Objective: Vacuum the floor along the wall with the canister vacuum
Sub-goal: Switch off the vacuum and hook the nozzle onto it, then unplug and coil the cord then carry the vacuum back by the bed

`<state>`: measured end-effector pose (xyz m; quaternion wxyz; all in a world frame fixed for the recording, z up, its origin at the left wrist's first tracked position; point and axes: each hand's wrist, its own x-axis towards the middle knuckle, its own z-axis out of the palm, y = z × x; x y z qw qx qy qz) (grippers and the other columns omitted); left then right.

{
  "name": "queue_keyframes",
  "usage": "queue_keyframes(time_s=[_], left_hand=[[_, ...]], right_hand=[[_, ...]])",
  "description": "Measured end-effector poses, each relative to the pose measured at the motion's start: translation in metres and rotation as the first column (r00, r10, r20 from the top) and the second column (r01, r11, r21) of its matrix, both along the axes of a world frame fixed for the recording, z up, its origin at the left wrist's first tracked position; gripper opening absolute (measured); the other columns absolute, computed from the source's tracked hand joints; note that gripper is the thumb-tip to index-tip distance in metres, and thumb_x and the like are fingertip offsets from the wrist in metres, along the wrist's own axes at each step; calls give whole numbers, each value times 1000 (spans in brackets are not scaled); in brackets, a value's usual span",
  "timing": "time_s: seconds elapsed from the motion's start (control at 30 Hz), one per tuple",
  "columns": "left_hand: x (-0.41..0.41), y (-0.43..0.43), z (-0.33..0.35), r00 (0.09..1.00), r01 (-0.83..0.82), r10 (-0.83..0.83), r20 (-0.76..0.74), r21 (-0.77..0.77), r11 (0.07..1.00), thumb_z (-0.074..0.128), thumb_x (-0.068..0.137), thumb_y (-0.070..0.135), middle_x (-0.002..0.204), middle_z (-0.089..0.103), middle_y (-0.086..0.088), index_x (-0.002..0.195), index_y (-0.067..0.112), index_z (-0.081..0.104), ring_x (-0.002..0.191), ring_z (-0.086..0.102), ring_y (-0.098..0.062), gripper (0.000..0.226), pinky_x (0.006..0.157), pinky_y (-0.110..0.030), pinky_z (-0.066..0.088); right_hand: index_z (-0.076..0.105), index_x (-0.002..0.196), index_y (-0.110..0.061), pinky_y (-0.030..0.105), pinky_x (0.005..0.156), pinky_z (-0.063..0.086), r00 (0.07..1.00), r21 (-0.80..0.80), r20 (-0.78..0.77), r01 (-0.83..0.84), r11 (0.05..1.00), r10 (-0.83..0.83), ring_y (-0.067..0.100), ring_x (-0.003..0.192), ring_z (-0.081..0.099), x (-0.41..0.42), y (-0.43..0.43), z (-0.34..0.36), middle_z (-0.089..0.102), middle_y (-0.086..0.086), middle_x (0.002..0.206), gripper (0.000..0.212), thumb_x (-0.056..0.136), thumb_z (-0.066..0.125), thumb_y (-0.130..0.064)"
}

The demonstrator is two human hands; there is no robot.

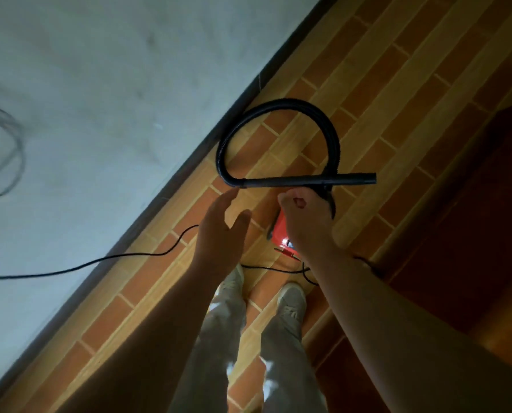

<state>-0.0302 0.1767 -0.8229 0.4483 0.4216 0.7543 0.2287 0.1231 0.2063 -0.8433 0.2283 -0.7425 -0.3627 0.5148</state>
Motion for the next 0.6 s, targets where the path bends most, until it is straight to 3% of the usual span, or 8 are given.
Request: queue_keyframes(time_s=[0.1,0.27,0.33,0.47,0.6], left_hand=[[-30,-31,94,987,-150,149,52,14,989,65,98,24,140,59,6,140,23,57,130,52,-8,43,103,-29,44],[-72,-95,213,937,-340,331,110,76,937,68,96,19,134,63,4,134,19,60,127,56,-14,39,104,-36,48],[-97,-123,244,896,-437,424,133,92,895,66,97,20,133,63,1,134,19,60,124,58,-16,38,102,-38,51],[-154,-177,278,804,-594,583,119,132,793,61,100,17,127,64,2,135,15,59,108,61,-9,36,78,-8,46],[-208,-212,283,690,-721,699,188,96,686,56,102,12,129,62,2,139,13,57,114,58,-10,37,77,-9,41]], right_hand=[[66,128,-10,40,100,50,987,8,5,-163,987,163,18,111,62,-35,-13,112,69,4,119,36,98,63,-29],[66,130,-12,28,92,44,905,102,24,-424,900,424,11,109,58,-82,-48,242,68,3,124,34,100,61,-26],[67,129,-12,27,93,45,866,136,22,-497,857,499,9,108,58,-108,-64,270,69,3,126,32,101,61,-26],[65,131,-14,29,96,48,763,183,-11,-634,751,647,10,114,59,-176,-97,298,68,2,130,33,103,56,-29],[63,134,-11,30,97,48,677,188,-50,-716,672,735,16,119,60,-249,-117,305,66,6,133,34,104,53,-25]])
